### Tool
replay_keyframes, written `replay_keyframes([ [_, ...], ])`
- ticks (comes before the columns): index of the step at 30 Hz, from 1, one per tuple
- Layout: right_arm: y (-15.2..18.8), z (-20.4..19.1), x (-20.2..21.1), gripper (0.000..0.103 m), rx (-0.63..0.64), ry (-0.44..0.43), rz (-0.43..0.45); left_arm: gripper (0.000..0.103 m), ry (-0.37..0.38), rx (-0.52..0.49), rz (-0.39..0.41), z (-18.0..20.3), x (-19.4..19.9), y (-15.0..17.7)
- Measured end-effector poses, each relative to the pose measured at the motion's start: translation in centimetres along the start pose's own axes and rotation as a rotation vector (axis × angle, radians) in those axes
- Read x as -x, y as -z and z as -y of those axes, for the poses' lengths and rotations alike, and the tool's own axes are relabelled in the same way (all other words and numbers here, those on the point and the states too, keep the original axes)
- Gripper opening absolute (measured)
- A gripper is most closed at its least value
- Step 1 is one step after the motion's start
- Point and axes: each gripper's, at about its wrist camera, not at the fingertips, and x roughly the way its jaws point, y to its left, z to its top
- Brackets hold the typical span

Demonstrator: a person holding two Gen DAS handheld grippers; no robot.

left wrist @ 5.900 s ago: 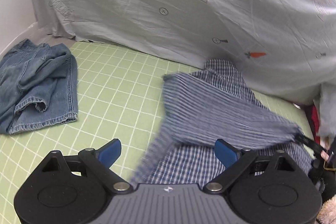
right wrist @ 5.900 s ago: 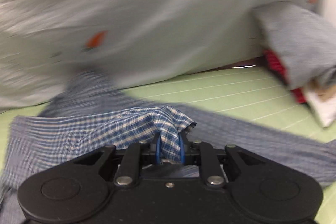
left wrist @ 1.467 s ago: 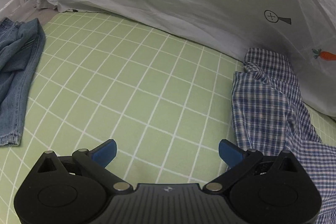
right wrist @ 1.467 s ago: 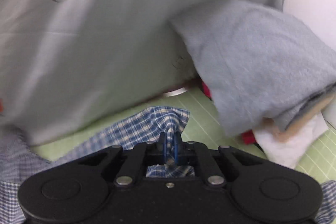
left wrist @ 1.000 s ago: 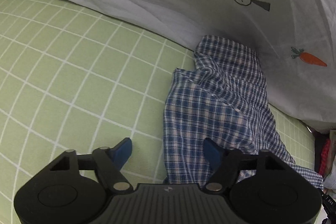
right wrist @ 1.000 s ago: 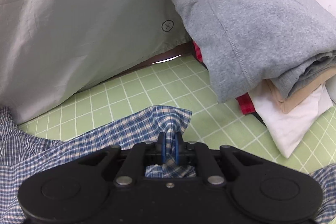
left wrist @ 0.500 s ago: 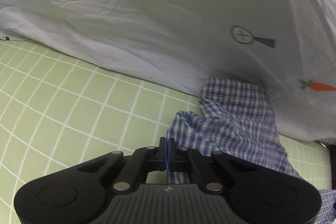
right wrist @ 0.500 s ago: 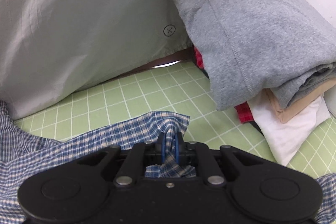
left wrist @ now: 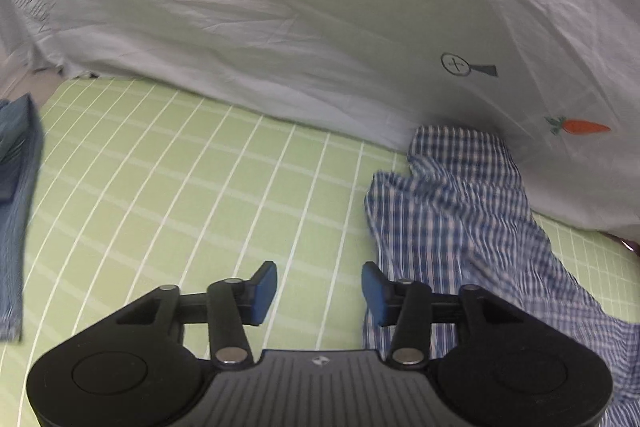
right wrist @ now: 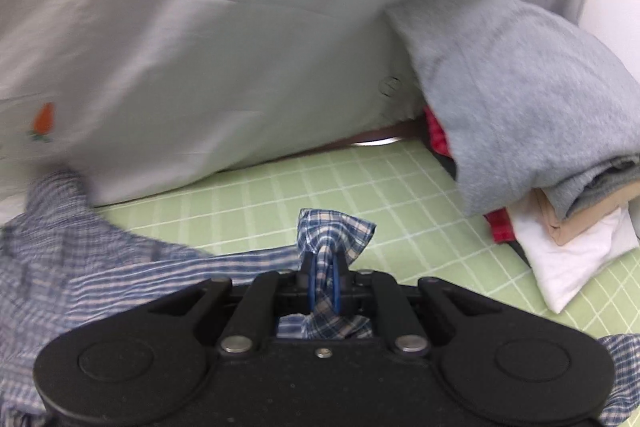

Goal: Fold clothes
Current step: 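Fold the held sleeve across the shirt body with the right gripper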

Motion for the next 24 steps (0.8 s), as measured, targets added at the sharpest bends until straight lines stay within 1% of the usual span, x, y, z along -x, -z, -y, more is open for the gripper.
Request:
replay_keyframes([
  [2,0.8,-2.0,2.1,0.008,0.081,-0.045,0.017,0.053,-0.027,-0.005,-0.017,-0.4,2.1,1.7],
  [4,2.0,-4.2,4.4,0.008,0.191,-0.085,0.035,0.054,-0.051,-0.017,-0.022,-0.8,4.5,3.8],
  [6,3.3,-6.4,6.9,0.008,0.302,-0.124,0.055,0.057,-0.037,-0.022,-0.027,-1.1,6.7,5.9],
  [8,5.3,-8.3,9.4,0.008,0.381,-0.163,0.067,0.061,-0.024,-0.023,-0.034,-1.1,8.7,7.9],
  [11,8.7,-10.6,12.7,0.008,0.446,-0.233,0.054,0.064,-0.033,-0.019,-0.035,-1.2,11.1,11.1],
  [15,14.1,-13.0,16.0,0.008,0.507,-0.291,-0.004,0.069,-0.045,-0.016,-0.056,-1.6,13.5,15.4],
  [16,15.3,-13.5,16.8,0.009,0.516,-0.297,-0.02,0.069,-0.048,-0.021,-0.067,-1.6,13.9,16.4],
  [17,16.2,-13.5,17.5,0.009,0.498,-0.305,-0.034,0.069,-0.053,-0.023,-0.076,-1.7,14.2,17.3],
  [18,17.0,-13.5,18.1,0.02,0.472,-0.315,-0.048,0.07,-0.058,-0.022,-0.084,-1.8,14.5,18.1],
  [19,17.8,-13.4,18.8,0.037,0.446,-0.324,-0.062,0.073,-0.062,-0.021,-0.093,-1.9,14.8,19.0],
  [20,18.4,-13.0,19.5,0.045,0.407,-0.329,-0.071,0.075,-0.064,-0.024,-0.098,-1.9,15.1,19.7],
  [21,18.9,-12.5,20.1,0.057,0.363,-0.332,-0.077,0.075,-0.064,-0.029,-0.1,-1.9,15.4,20.5],
  [22,19.3,-12.1,20.4,0.064,0.334,-0.332,-0.087,0.076,-0.063,-0.037,-0.102,-2.0,15.7,21.2],
  [23,19.7,-11.6,20.8,0.068,0.31,-0.331,-0.097,0.077,-0.058,-0.048,-0.105,-2.0,16.0,21.8],
  [24,20.1,-11.1,21.0,0.08,0.287,-0.318,-0.108,0.078,-0.054,-0.059,-0.111,-2.1,16.2,22.5],
])
